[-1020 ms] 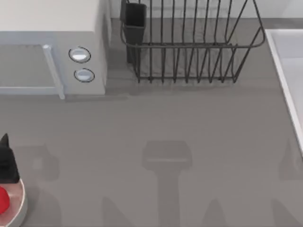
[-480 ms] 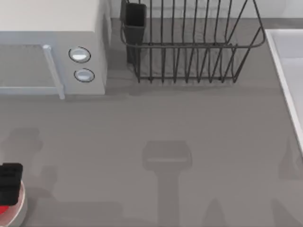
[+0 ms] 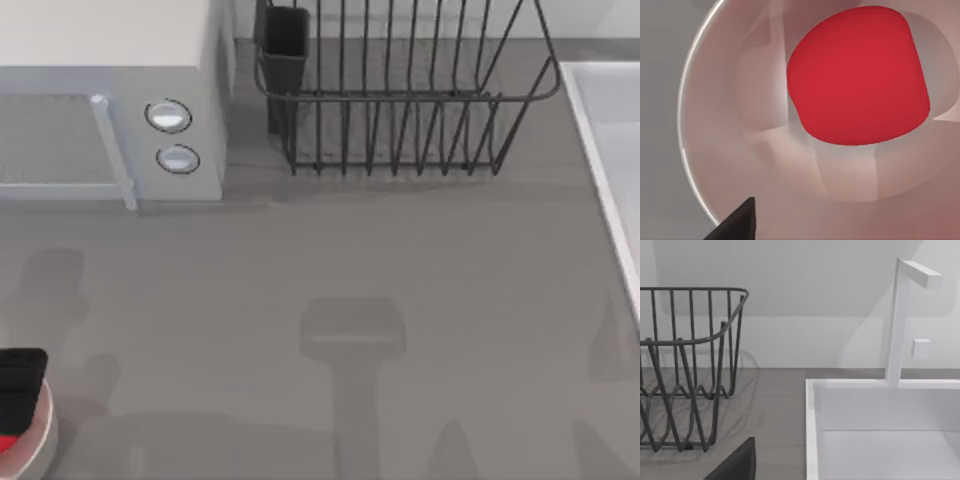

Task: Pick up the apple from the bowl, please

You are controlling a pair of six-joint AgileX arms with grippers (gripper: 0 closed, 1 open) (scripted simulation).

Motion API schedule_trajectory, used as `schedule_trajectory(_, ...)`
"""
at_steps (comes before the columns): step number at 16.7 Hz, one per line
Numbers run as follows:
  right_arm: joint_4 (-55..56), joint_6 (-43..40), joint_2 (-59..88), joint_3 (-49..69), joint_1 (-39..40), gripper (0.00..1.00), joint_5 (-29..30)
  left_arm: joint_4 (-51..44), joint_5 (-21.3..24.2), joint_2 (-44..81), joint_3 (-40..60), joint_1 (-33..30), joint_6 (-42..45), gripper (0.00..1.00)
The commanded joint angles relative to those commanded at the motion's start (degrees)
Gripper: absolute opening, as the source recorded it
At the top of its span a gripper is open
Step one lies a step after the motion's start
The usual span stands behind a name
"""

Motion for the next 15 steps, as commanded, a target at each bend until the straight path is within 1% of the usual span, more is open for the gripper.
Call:
schedule_trajectory(3, 0.00, 0.00, 0.00, 0.00, 0.00, 1.00, 0.00, 0.32, 0.00, -0.13, -0.36, -0.14, -0.02, 1.00)
schedule_trajectory(5, 0.00, 0.00, 0.00, 0.00, 0.00, 1.00, 0.00, 2.39, 0.00, 0.81, -1.99, -0.10, 0.03, 1.00)
schedule_trajectory(7, 0.00, 0.00, 0.00, 0.00, 0.00, 1.00, 0.00, 6.92, -0.01, 2.58, -4.67, -0.02, 0.11, 1.00)
schedule_trajectory(11, 0.00, 0.00, 0.00, 0.00, 0.00, 1.00, 0.00, 19.01, -0.03, 6.71, -11.07, 0.17, 0.30, 1.00)
schedule_trajectory(13, 0.00, 0.00, 0.00, 0.00, 0.00, 1.00, 0.00, 22.20, -0.04, 8.32, -13.45, 0.24, 0.37, 1.00)
schedule_trajectory(15, 0.00, 0.00, 0.00, 0.00, 0.00, 1.00, 0.00, 22.98, -0.04, 8.85, -14.13, 0.26, 0.39, 1.00)
